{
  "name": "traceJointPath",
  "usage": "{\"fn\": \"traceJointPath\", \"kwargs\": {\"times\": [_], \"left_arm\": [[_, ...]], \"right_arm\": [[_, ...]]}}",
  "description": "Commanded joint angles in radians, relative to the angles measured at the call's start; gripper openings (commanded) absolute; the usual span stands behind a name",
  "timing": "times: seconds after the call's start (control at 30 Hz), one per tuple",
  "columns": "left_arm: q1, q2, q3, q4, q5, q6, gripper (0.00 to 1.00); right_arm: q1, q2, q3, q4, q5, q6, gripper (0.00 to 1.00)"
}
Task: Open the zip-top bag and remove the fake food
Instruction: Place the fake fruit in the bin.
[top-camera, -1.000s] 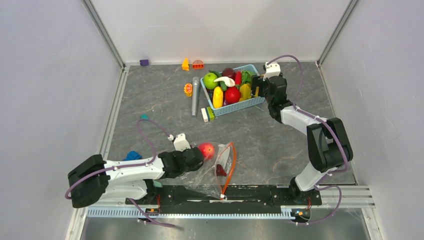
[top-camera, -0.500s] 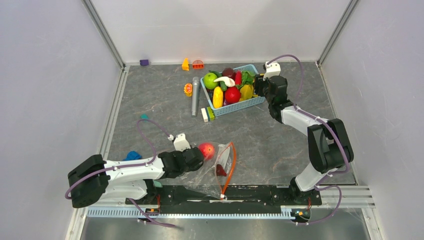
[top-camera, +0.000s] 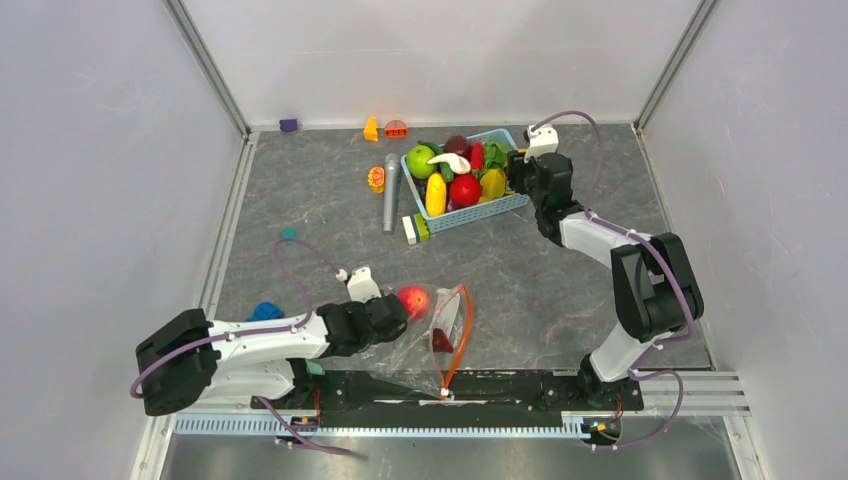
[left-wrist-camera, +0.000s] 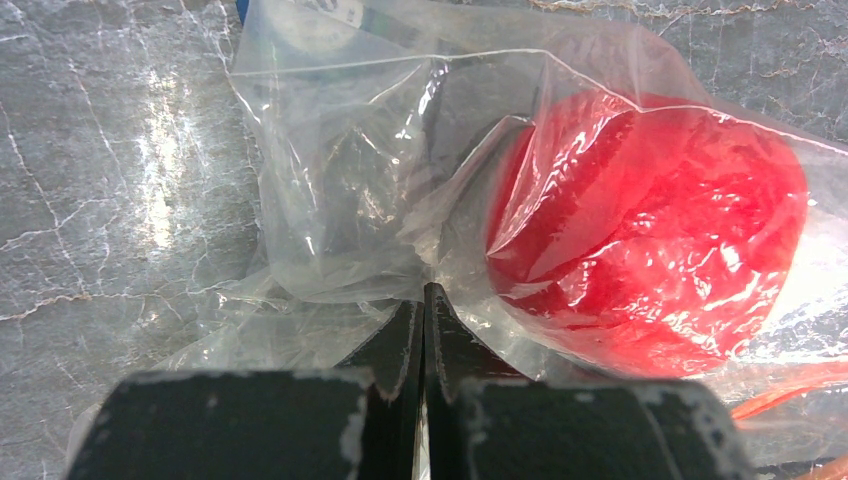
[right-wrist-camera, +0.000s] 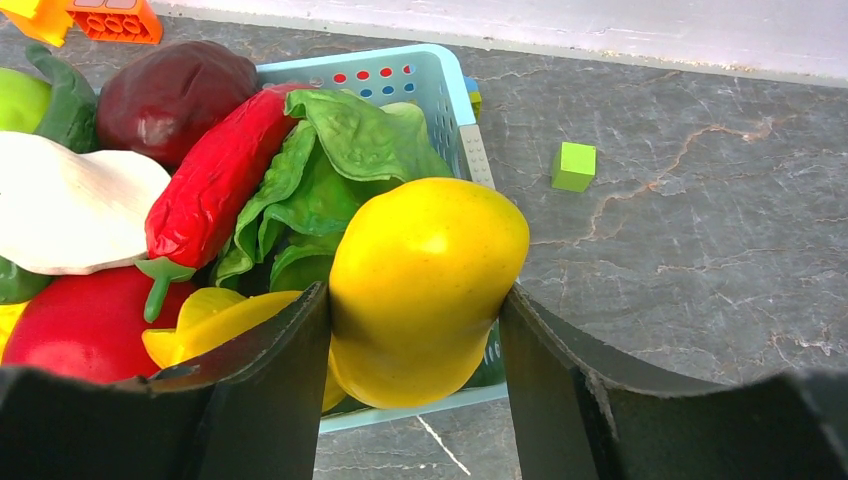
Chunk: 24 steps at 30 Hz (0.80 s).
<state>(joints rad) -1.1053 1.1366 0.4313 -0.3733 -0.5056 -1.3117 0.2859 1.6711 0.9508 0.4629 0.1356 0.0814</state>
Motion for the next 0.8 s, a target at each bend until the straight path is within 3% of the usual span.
{"fn": "traceJointPath", "kwargs": {"times": [0.0,0.77], "left_arm": [[0.003,0.013,0.027,-0.030,-0.022,0.009,0.02],[0.003,0.012,0.018,-0.022,-0.019,0.007,0.02]], "right_arm": [[-0.001,0.019,-0.023,0.028,0.004,-0.004,0.32],[-0.001,0.113,0.029,-0.096,0.067,0.009,0.29]]}}
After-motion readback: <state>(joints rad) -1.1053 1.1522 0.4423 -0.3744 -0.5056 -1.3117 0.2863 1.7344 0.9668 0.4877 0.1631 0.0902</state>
